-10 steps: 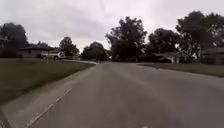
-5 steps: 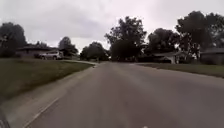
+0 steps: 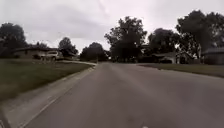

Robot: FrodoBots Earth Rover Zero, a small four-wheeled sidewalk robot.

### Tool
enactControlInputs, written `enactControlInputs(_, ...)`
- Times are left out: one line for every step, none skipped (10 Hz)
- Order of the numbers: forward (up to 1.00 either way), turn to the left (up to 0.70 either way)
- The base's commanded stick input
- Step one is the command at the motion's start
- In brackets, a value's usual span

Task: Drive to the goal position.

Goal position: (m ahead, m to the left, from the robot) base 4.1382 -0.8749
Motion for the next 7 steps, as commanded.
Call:
enactControlInputs(0.70, 0.00)
enactControlInputs(0.70, 0.10)
enactControlInputs(0.70, 0.29)
enactControlInputs(0.70, 0.16)
enactControlInputs(0.70, 0.00)
enactControlInputs(0.70, 0.00)
enactControlInputs(0.70, 0.00)
